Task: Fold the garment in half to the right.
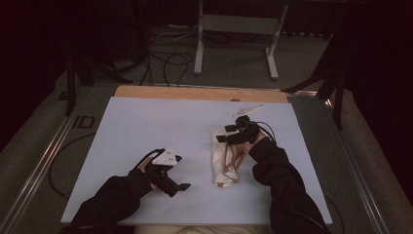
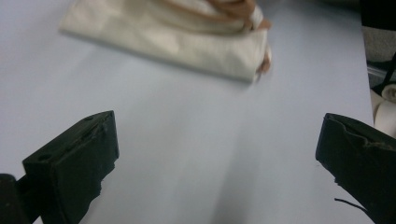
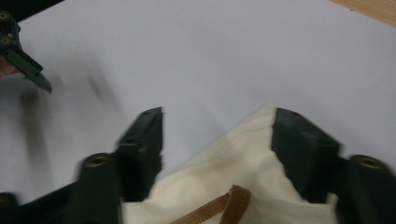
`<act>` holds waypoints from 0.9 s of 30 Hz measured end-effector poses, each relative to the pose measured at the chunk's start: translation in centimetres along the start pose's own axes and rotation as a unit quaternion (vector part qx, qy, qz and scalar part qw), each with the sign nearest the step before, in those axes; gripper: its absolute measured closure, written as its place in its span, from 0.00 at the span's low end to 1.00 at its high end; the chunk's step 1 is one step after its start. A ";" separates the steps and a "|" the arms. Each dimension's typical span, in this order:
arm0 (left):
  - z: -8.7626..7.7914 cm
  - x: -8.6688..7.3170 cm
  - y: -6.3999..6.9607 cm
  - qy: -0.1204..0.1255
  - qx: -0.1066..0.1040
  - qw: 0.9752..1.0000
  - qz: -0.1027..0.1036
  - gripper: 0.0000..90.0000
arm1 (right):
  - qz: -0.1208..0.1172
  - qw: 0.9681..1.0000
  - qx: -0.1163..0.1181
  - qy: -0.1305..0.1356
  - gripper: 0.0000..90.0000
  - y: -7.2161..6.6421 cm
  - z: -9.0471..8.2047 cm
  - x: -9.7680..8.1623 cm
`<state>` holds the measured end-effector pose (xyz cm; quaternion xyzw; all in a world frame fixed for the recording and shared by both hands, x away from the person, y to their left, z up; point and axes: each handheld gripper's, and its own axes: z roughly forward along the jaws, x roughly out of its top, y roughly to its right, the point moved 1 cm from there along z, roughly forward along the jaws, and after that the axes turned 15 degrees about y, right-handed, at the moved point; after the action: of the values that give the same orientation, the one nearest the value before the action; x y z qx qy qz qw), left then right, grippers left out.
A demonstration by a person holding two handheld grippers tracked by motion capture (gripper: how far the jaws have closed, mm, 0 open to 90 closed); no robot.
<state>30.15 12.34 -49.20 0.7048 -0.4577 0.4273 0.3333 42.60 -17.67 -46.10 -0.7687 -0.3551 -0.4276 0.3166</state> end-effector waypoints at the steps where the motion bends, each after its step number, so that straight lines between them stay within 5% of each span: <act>1: -0.4 -0.5 0.0 0.002 0.001 1.000 -0.008 0.00 | -0.013 1.000 -0.003 -0.005 0.50 -0.2 0.1 -0.1; 4: -1.6 -1.9 -0.1 0.011 0.019 0.999 -0.024 0.00 | -0.021 1.000 0.003 -0.021 0.52 -0.5 0.4 -0.4; 10: -3.7 -3.9 0.1 0.021 0.056 0.998 -0.033 0.00 | -0.050 0.997 -0.024 -0.056 0.62 -0.6 0.5 -1.3; 16: -5.1 -4.7 -0.1 0.029 0.076 0.996 -0.045 0.00 | -0.062 0.994 -0.035 -0.086 0.94 -0.5 0.4 -1.8; 27: -6.2 -5.6 -0.4 0.044 0.096 0.993 -0.057 0.00 | -0.060 0.995 -0.058 -0.060 1.00 -0.1 -2.0 -2.3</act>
<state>27.48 19.86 -51.76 0.7391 -0.3587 0.4799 0.3078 40.70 -19.84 -47.26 -0.7875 -0.3930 -0.4190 0.2233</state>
